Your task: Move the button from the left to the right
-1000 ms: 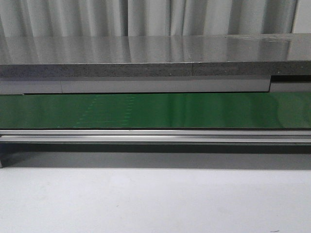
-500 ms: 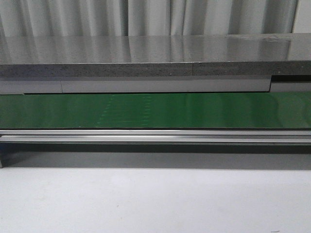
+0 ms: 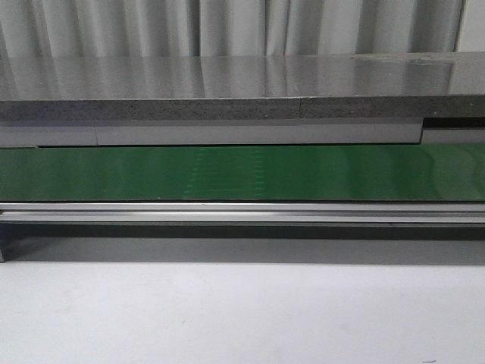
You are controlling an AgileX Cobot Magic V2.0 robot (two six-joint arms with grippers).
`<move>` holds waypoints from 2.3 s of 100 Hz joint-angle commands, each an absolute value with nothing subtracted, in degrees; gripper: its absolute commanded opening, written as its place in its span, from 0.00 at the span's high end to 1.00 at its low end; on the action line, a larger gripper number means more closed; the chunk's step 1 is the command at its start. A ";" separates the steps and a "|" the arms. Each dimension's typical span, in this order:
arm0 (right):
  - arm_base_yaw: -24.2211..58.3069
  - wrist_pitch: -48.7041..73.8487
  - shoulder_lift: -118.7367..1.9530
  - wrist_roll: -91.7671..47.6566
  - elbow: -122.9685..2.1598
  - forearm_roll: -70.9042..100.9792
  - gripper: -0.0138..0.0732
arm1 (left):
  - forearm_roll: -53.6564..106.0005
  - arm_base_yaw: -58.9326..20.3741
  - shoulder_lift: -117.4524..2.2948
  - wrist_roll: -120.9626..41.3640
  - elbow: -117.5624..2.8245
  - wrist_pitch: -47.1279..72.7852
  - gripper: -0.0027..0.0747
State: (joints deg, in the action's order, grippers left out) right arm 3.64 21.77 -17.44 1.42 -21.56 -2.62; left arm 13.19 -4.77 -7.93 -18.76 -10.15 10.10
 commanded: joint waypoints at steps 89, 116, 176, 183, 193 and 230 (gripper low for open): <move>3.81 5.15 1.32 1.63 0.21 -3.28 0.98 | 13.85 -5.33 -8.48 -18.58 -11.75 5.27 0.96; 3.81 4.04 1.32 1.67 1.70 -3.28 0.98 | 13.85 -5.33 -8.48 -18.58 -11.75 5.27 0.96; 3.81 4.04 1.32 1.67 1.70 -3.28 0.98 | 13.85 -5.33 -8.48 -18.58 -11.75 5.27 0.96; 3.81 4.04 1.32 1.67 1.70 -3.28 0.98 | 13.85 -5.33 -8.48 -18.58 -11.75 5.27 0.96; 3.81 4.04 1.32 1.67 1.70 -3.28 0.98 | 13.85 -5.33 -8.48 -18.58 -11.75 5.27 0.96; 3.81 4.04 1.32 1.67 1.70 -3.28 0.98 | 13.85 -5.33 -8.48 -18.58 -11.65 5.27 0.96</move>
State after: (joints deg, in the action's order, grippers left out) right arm 3.67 9.13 0.45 1.65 1.70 -2.62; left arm 13.19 -4.77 -7.93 -18.76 -10.15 10.10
